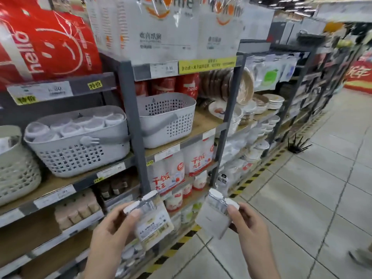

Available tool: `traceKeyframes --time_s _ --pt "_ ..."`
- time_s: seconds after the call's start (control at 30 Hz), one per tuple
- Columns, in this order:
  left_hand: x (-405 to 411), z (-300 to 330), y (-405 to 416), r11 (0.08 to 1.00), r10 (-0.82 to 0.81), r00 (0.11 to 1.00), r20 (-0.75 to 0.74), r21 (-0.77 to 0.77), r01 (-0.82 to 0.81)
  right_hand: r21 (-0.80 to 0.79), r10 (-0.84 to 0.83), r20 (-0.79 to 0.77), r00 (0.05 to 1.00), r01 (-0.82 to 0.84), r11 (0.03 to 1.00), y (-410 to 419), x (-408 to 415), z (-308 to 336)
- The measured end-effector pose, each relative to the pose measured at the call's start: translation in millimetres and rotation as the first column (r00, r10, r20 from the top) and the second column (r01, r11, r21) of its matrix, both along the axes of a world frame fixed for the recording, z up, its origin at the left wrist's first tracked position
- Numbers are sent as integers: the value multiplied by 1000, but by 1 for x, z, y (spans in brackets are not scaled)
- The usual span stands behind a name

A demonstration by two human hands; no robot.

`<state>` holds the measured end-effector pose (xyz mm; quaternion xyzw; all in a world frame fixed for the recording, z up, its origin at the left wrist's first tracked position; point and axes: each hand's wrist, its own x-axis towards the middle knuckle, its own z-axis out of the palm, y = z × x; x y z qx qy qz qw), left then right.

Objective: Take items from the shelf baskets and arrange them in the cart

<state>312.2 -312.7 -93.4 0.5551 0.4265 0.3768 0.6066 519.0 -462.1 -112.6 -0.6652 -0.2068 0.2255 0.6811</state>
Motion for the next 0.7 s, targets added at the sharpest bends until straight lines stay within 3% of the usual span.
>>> traceKeyframes --time_s 0.17,0.53,0.7 --pt "47 6 45 996 69 998 -1 56 -69 13 106 2 994 -106 994 51 54 3" --pt "182 31 167 990 39 988 149 131 -59 58 57 44 997 -59 997 175 186 40" --pt "216 52 205 976 87 975 206 177 -124 106 116 59 992 -122 987 232 215 49"
